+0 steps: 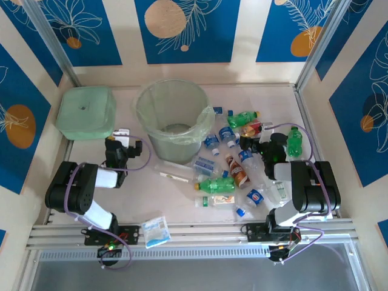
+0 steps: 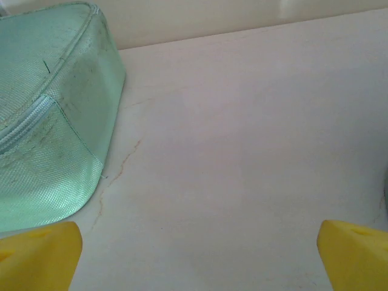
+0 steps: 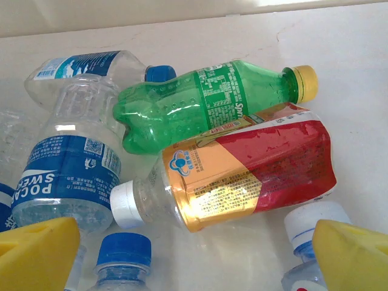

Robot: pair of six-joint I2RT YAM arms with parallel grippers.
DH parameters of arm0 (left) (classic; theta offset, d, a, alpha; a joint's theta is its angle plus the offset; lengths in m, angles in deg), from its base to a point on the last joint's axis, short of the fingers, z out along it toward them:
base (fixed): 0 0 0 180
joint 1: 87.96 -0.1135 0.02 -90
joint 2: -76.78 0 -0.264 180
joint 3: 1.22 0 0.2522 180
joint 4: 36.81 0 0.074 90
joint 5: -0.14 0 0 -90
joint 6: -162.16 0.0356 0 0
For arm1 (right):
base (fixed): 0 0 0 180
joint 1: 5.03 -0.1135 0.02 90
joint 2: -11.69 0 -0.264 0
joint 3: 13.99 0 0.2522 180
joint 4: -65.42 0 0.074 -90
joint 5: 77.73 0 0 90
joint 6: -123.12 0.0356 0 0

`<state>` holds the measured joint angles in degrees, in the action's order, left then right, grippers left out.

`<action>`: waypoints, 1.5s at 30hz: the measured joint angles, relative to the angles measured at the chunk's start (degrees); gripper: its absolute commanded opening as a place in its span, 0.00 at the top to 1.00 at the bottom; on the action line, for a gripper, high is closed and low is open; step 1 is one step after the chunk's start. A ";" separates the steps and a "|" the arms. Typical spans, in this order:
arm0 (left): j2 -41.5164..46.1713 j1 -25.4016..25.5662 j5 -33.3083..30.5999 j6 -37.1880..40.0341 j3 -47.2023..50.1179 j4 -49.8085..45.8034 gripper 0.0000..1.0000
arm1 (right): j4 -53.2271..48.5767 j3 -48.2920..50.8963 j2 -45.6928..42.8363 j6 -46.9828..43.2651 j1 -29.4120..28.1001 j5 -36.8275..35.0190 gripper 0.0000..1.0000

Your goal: Put the plastic bottles in the bin

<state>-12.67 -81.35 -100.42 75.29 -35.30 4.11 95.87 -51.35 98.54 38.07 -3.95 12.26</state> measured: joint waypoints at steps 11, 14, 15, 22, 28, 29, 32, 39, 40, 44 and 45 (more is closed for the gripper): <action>0.00 0.00 0.00 0.00 0.00 0.00 0.01 | 0.00 0.00 0.00 0.00 0.00 0.02 0.01; 0.00 0.00 0.00 0.00 0.00 0.00 0.01 | 0.00 0.00 0.00 0.00 0.00 0.02 0.01; 0.00 0.00 0.00 0.00 0.00 0.00 0.01 | 0.00 0.00 0.00 0.00 0.02 0.02 0.01; 0.00 0.00 0.00 0.00 0.00 0.00 0.01 | 0.00 0.00 0.00 0.00 0.02 0.02 0.01; 0.00 0.00 0.00 0.00 0.00 0.00 0.01 | 0.00 0.00 0.00 0.04 0.02 -0.04 0.01; 0.00 -0.02 0.02 -0.02 0.00 0.00 0.01 | -0.04 0.00 -0.02 0.33 0.00 -0.66 0.01; 0.96 -0.15 -1.31 -0.50 -0.74 -3.04 0.01 | -10.88 -4.20 -2.08 3.26 -0.61 -7.78 0.01; 14.88 -0.17 -15.10 -13.40 -26.93 -42.16 0.09 | -51.80 -43.65 -12.94 22.64 2.84 -14.05 0.01; 17.31 -0.07 -14.95 -15.89 -29.99 -45.62 0.09 | -53.88 -44.98 -15.10 25.14 4.07 -12.50 0.04; 29.62 3.74 -11.82 -27.36 -36.28 -58.55 0.11 | -71.32 -54.03 -14.43 31.61 6.54 -12.59 0.05; 32.00 5.49 -10.62 -29.44 -36.33 -61.55 0.11 | -75.78 -56.52 -12.39 32.28 5.22 -14.08 0.04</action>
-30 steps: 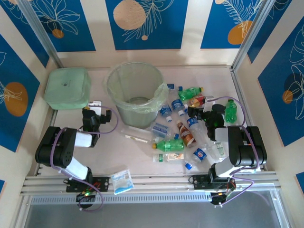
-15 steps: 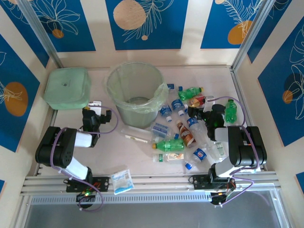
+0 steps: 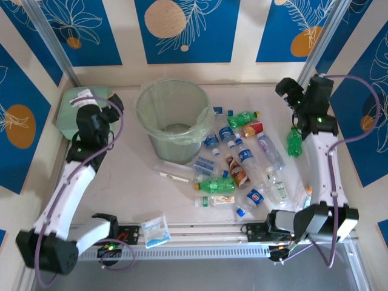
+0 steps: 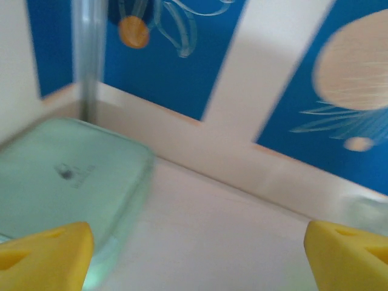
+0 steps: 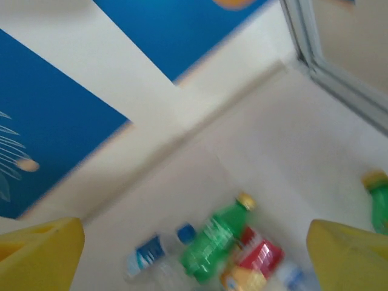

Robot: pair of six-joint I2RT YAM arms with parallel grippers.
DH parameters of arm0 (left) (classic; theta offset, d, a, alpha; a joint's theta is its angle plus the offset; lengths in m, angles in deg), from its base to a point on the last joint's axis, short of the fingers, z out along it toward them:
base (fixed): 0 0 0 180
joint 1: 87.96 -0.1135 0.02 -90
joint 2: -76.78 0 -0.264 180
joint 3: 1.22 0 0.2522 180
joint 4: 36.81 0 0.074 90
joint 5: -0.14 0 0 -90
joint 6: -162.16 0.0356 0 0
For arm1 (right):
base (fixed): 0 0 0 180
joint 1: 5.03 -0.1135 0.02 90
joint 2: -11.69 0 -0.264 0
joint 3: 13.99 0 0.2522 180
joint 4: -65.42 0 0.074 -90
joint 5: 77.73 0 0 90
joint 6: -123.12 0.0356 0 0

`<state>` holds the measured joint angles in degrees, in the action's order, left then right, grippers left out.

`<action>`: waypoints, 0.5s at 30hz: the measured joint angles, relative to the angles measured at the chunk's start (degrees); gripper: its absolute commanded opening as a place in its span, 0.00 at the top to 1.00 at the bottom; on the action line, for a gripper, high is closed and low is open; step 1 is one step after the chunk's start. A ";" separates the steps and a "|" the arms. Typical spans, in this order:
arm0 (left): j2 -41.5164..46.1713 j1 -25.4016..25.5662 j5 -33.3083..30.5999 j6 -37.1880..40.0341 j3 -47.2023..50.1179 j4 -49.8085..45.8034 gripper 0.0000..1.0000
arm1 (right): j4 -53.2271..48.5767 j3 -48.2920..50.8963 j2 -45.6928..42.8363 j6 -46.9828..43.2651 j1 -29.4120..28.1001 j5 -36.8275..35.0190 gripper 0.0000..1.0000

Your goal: Put the plastic bottles in the bin

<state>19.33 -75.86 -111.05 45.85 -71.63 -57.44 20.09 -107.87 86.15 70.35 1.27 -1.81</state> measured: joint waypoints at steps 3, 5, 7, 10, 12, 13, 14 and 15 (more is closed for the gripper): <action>4.76 5.09 3.52 -4.13 0.52 -8.85 0.13 | -9.81 -1.68 5.18 0.94 -2.62 -2.67 0.11; 6.49 7.54 5.55 -5.44 1.05 -14.16 0.14 | -13.35 0.55 6.36 1.03 -1.36 -3.06 0.15; 6.97 9.07 7.50 -5.92 1.29 -19.06 0.15 | -16.92 2.23 7.45 1.14 2.32 -3.06 0.16; 8.00 10.40 10.21 -6.25 1.18 -24.37 0.14 | -19.30 2.19 10.58 0.85 7.78 -3.19 0.17; 8.41 10.99 11.80 -6.23 0.20 -27.23 0.13 | -20.50 1.20 14.32 -0.31 9.73 -3.34 0.17; 8.39 11.15 12.35 -6.21 -0.59 -28.30 0.12 | -20.85 0.50 16.04 -0.76 10.01 -3.43 0.17; 8.22 11.32 13.07 -6.21 -1.73 -29.22 0.12 | -21.05 -0.46 18.62 -1.44 10.21 -3.69 0.17; 7.89 11.47 13.73 -6.19 -3.13 -29.86 0.12 | -20.98 -1.05 20.65 -1.86 10.32 -4.02 0.16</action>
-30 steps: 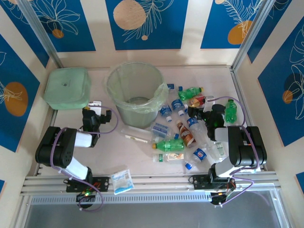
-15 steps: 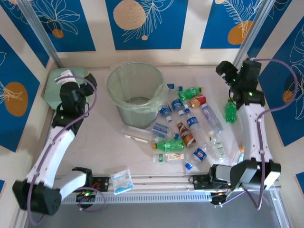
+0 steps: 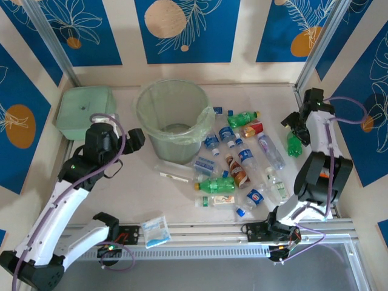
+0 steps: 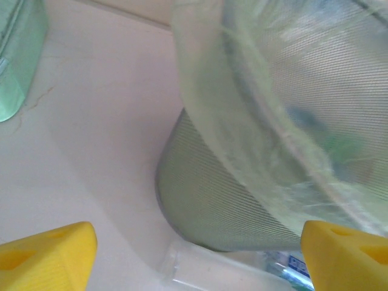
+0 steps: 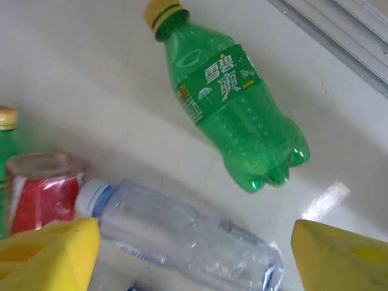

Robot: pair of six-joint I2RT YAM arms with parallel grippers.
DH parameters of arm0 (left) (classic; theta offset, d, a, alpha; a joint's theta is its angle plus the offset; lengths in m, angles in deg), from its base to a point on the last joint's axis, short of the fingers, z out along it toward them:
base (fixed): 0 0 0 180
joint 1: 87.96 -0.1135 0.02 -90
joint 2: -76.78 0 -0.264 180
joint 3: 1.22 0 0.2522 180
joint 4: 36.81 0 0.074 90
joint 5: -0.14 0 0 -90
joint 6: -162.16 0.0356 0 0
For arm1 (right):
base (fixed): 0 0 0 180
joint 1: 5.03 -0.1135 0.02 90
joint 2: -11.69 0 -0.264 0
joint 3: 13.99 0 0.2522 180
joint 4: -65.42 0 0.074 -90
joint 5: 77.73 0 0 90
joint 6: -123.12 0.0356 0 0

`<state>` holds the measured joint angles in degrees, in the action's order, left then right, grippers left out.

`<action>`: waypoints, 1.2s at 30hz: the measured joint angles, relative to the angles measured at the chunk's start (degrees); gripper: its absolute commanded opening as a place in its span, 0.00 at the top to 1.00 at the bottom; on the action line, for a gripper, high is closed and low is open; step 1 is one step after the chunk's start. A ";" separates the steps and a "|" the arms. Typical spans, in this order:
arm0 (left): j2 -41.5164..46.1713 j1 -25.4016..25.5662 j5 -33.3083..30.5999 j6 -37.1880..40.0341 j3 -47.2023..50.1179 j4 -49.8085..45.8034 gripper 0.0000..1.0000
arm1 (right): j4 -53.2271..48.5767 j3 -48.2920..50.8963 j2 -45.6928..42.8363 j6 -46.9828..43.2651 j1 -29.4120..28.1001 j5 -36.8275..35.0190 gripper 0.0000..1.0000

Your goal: Put the plastic bottles in the bin

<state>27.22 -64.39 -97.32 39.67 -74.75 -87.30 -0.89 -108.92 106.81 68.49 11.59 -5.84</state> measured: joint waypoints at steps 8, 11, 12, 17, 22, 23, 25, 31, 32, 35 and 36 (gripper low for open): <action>-3.56 1.77 4.90 -0.07 -6.14 -0.72 0.06 | -0.72 -3.48 10.19 -2.40 3.56 -1.42 0.13; -4.81 1.88 6.03 -0.02 -7.15 -1.49 0.06 | 0.02 -4.96 12.33 -3.54 4.39 -1.46 0.12; -5.44 1.92 6.19 0.00 -7.80 -1.86 0.06 | 0.13 -5.29 12.87 -3.93 4.42 -1.44 0.12; -8.04 1.95 7.93 -0.07 -10.32 -1.90 0.02 | 0.39 -8.35 16.55 -5.51 4.39 -1.20 0.13; -8.63 2.01 9.73 -0.87 -10.29 -1.75 0.00 | 0.68 -8.94 18.95 -6.56 4.42 -0.74 0.13; -8.63 2.01 10.01 -1.11 -10.29 -1.66 0.00 | 0.72 -8.96 19.41 -6.78 4.46 -0.42 0.14; -8.63 2.05 10.23 -1.36 -10.29 -1.62 0.00 | 0.79 -8.96 20.17 -7.13 4.50 0.13 0.15; -8.63 2.05 10.43 -1.64 -10.32 -1.64 0.00 | 0.85 -9.38 22.60 -7.89 4.39 0.52 0.18; -8.63 2.05 10.45 -1.73 -10.32 -1.64 0.00 | 0.87 -9.40 22.97 -7.98 4.37 0.55 0.19; -8.63 2.08 10.45 -1.88 -10.29 -1.62 0.00 | 0.87 -9.40 23.89 -7.98 4.13 0.55 0.21; -8.63 2.05 10.47 -2.01 -10.29 -1.55 0.00 | 0.90 -9.40 24.02 -7.98 4.07 0.55 0.22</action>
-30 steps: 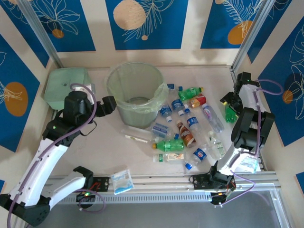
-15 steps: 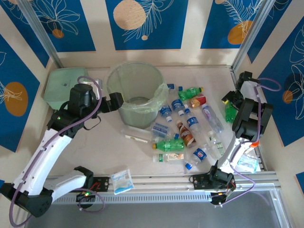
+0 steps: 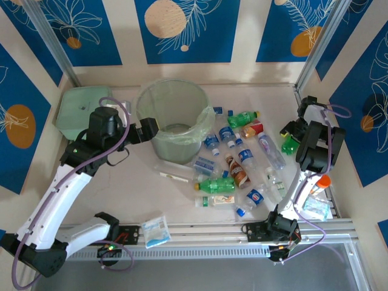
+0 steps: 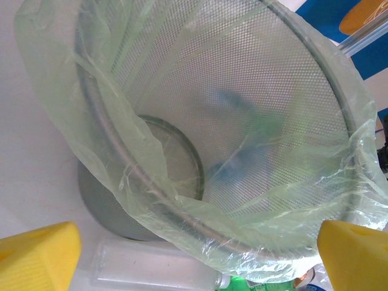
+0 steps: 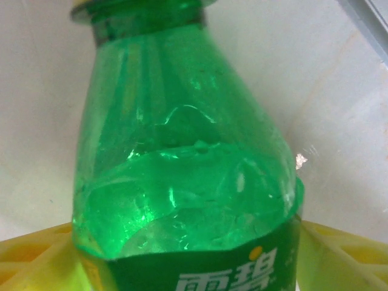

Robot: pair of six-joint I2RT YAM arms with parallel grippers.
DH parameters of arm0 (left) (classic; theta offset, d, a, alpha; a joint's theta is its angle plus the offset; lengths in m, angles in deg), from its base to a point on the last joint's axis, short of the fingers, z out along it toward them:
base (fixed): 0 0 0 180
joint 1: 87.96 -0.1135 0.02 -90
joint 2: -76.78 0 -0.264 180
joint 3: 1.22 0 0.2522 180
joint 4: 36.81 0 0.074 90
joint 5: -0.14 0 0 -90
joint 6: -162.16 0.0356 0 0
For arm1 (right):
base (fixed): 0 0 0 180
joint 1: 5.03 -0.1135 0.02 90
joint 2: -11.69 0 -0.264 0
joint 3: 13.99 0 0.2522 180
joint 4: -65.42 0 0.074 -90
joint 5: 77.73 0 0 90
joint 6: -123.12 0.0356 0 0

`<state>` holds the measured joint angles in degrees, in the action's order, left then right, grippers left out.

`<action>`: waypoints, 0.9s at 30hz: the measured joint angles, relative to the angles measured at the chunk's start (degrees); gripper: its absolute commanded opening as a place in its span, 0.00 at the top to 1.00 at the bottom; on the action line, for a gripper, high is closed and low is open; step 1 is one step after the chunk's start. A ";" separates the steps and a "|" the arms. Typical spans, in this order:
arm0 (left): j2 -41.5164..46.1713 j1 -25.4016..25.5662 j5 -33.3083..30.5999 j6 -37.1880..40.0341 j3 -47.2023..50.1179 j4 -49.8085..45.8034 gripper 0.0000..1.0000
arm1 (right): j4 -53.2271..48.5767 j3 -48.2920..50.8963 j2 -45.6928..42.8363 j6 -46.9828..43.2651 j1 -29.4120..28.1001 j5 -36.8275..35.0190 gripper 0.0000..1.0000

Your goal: Put the plastic bottles in the bin

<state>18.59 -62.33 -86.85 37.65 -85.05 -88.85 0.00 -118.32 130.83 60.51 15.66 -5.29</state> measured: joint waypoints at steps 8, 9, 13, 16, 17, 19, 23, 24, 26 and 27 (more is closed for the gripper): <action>0.02 0.02 -0.02 -0.17 0.70 0.59 0.00 | 0.33 0.02 0.04 -0.20 -0.39 0.00 0.32; 0.02 0.02 -0.02 -0.17 0.70 0.63 0.00 | 0.42 0.02 0.04 -0.20 -0.48 0.00 0.33; 0.02 0.02 -0.02 -0.15 0.70 1.01 0.00 | 0.66 0.02 0.04 -0.20 -0.87 0.00 0.36; 0.02 0.02 -0.04 -0.15 0.70 1.01 0.00 | 0.83 0.02 0.04 -0.20 -1.16 -0.02 0.38; 0.00 0.02 -0.04 -0.15 0.70 1.01 0.01 | 0.90 0.02 0.04 -0.17 -1.25 0.00 0.39; 0.02 0.02 -0.04 -0.13 0.70 1.01 0.01 | 1.05 0.02 0.04 -0.20 -1.53 -0.02 0.40; 0.04 0.02 -0.04 -0.15 0.87 1.38 0.01 | 1.09 0.02 -0.07 -0.22 -2.12 0.00 0.43; 0.04 0.02 -0.04 -0.15 0.96 1.42 0.01 | 1.09 0.02 -0.20 -0.22 -2.27 -0.02 0.43; 0.07 0.02 -0.04 -0.15 1.22 1.49 0.02 | 1.09 0.04 -0.70 -0.24 -2.67 -0.02 0.44; 0.07 0.02 -0.04 -0.17 1.42 1.70 0.02 | 1.14 0.11 -1.22 -0.24 -2.84 -0.02 0.45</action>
<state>18.65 -62.31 -86.89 37.48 -83.63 -87.15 1.14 -118.21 129.60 60.27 12.81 -5.31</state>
